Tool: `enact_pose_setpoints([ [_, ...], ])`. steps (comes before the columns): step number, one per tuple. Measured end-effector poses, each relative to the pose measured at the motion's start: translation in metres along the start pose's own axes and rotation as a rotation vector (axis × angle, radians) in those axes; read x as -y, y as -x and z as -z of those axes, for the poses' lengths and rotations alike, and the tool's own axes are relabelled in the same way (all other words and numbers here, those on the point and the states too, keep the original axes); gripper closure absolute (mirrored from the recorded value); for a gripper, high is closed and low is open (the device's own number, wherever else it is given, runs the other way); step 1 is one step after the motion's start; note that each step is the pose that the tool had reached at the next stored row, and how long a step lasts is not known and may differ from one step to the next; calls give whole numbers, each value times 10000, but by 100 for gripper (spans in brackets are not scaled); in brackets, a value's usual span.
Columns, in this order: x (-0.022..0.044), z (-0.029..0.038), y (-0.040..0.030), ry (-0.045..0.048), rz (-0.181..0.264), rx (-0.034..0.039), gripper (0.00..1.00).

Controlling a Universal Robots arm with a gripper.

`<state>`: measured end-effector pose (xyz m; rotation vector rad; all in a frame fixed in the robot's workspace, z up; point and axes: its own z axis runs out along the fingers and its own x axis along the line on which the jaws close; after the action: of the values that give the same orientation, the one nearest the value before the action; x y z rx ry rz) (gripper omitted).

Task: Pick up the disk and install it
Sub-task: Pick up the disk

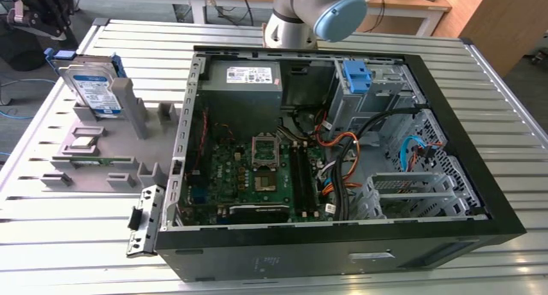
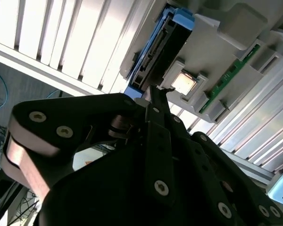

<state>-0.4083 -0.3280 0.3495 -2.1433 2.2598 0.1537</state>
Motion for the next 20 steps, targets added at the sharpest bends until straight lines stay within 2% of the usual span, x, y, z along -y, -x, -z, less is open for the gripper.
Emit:
enact_pose_setpoints([
  [1,0,-1,-1,1,3,43,89],
  [2,0,-2,-1,2,1,50,89],
  [8,1,-14,-8,-19,-255,65,89],
  [13,3,-16,-9,-22,-262,68,89],
  [20,37,-17,-13,-22,-262,67,89],
])
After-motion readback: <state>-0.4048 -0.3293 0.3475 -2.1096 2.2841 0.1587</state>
